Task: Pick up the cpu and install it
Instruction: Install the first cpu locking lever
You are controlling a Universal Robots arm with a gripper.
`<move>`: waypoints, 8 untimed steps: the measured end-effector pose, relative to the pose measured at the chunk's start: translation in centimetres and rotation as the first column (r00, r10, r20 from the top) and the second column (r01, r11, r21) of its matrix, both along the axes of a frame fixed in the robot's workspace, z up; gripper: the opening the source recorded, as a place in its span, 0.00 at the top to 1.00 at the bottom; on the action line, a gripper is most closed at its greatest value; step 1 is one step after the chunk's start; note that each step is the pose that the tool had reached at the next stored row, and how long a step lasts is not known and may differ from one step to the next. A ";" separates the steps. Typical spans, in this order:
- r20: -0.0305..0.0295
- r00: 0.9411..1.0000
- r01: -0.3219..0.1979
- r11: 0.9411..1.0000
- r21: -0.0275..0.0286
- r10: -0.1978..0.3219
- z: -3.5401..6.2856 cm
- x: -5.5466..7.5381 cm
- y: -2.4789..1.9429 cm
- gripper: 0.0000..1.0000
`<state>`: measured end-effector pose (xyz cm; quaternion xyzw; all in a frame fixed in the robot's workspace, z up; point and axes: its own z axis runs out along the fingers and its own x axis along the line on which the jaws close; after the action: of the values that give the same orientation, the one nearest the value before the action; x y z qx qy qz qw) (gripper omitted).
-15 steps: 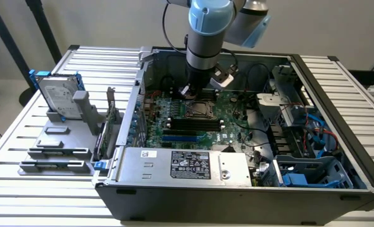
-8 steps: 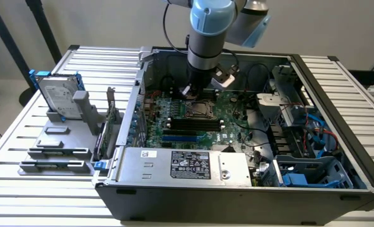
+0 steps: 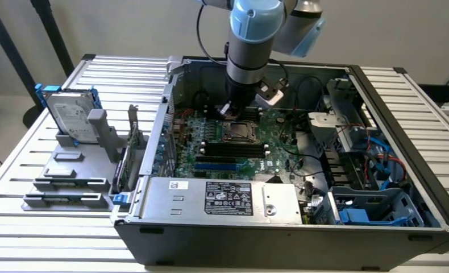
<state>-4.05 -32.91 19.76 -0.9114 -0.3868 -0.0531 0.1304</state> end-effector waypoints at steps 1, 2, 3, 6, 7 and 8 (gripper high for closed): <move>0.000 1.000 0.000 1.000 -0.001 0.000 -0.01 0.0 0.00 0.89; 0.000 1.000 0.000 1.000 -0.001 0.000 -0.01 0.1 0.00 0.89; 0.000 1.000 0.000 1.000 -0.002 0.000 -0.02 0.1 -0.01 0.89; 0.000 1.000 0.000 1.000 -0.003 0.000 -0.04 0.3 -0.01 0.89; 0.000 1.000 0.000 1.000 -0.003 0.000 -0.05 0.3 -0.01 0.89; 0.000 1.000 0.000 1.000 -0.004 0.000 -0.06 0.4 -0.01 0.89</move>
<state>-3.66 -32.92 19.70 -0.9116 -0.3870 -0.0523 0.1288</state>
